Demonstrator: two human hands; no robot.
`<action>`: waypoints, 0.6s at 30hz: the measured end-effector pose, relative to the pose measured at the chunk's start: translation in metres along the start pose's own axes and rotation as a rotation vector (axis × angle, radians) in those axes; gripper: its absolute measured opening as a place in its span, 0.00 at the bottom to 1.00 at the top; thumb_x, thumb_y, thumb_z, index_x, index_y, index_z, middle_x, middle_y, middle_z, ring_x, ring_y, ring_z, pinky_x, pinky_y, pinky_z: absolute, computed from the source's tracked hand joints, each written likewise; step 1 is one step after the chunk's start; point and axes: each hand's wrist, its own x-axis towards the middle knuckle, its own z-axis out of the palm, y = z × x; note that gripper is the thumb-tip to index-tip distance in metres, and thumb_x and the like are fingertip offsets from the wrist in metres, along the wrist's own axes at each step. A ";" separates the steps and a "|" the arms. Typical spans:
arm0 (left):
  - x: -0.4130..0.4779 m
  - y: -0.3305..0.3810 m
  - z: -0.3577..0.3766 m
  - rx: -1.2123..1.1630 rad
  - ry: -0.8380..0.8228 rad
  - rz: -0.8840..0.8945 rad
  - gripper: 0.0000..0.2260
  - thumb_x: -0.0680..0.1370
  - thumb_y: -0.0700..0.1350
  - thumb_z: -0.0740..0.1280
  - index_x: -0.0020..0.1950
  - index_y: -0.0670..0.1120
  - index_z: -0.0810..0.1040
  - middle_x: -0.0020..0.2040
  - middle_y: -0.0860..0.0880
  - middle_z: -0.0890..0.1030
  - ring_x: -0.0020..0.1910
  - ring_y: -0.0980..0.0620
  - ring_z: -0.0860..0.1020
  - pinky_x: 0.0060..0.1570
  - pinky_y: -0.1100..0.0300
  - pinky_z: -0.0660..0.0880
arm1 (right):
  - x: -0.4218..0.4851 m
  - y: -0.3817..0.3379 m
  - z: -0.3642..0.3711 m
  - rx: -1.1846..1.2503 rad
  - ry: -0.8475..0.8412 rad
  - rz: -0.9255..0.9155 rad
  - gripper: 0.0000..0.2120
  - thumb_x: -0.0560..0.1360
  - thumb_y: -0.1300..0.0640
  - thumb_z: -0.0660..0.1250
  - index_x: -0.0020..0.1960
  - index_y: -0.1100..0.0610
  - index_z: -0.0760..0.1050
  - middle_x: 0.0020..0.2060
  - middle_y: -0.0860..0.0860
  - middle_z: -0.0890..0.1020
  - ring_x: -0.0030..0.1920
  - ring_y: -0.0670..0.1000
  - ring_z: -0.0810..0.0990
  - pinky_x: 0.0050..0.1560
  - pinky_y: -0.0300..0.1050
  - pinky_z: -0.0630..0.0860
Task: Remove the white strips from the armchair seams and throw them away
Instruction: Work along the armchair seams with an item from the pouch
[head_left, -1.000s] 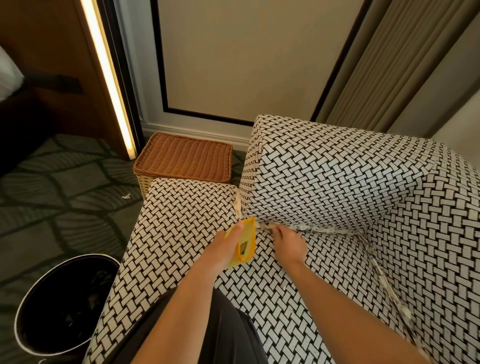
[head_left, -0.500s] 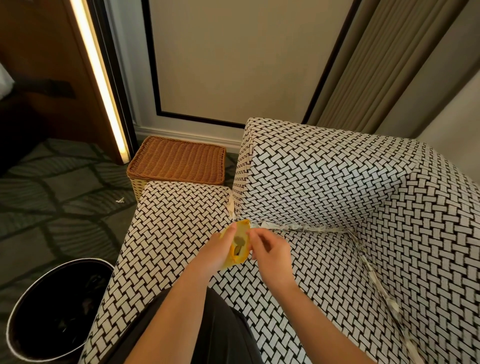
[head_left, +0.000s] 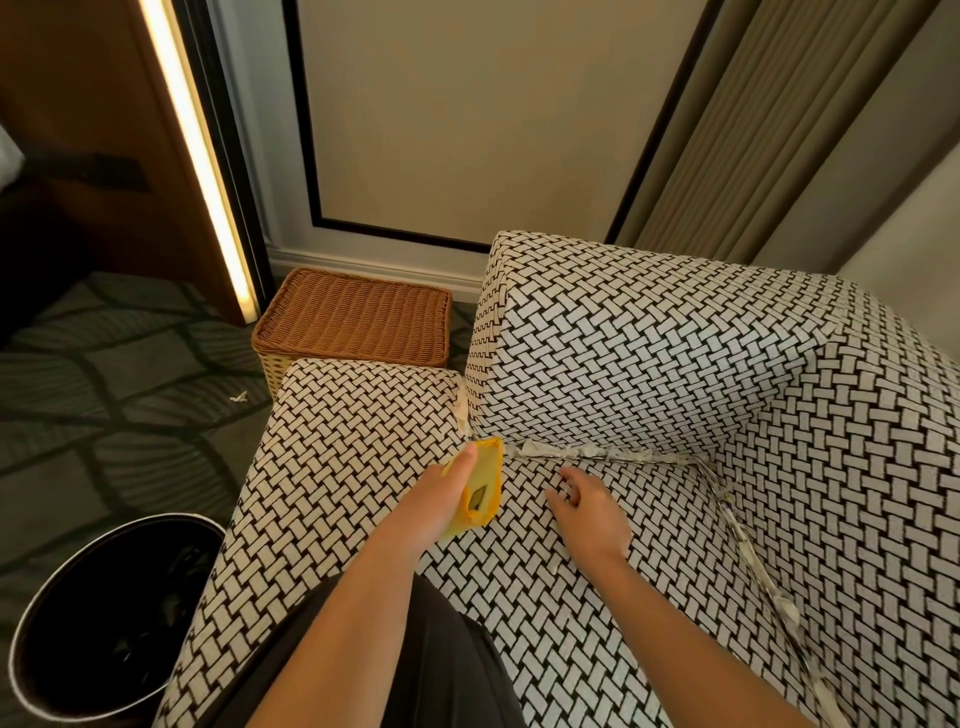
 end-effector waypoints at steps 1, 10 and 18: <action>0.001 0.000 0.000 0.001 0.000 0.004 0.35 0.73 0.72 0.45 0.69 0.49 0.63 0.50 0.50 0.70 0.48 0.51 0.69 0.53 0.50 0.66 | 0.005 -0.004 0.000 -0.029 -0.015 0.003 0.19 0.77 0.47 0.61 0.66 0.49 0.69 0.52 0.49 0.78 0.39 0.45 0.76 0.29 0.36 0.66; 0.003 -0.001 -0.002 -0.020 -0.005 -0.014 0.38 0.70 0.74 0.45 0.71 0.51 0.60 0.63 0.46 0.70 0.59 0.45 0.70 0.61 0.46 0.66 | 0.042 -0.022 -0.004 -0.216 -0.118 0.036 0.16 0.78 0.48 0.58 0.63 0.52 0.71 0.47 0.53 0.82 0.47 0.54 0.80 0.39 0.42 0.72; 0.000 0.002 -0.001 -0.053 -0.027 -0.011 0.53 0.54 0.82 0.44 0.68 0.50 0.65 0.62 0.45 0.74 0.58 0.43 0.73 0.63 0.42 0.64 | 0.055 -0.028 -0.005 -0.296 -0.239 0.108 0.17 0.78 0.45 0.57 0.58 0.55 0.73 0.49 0.53 0.80 0.47 0.53 0.79 0.39 0.43 0.74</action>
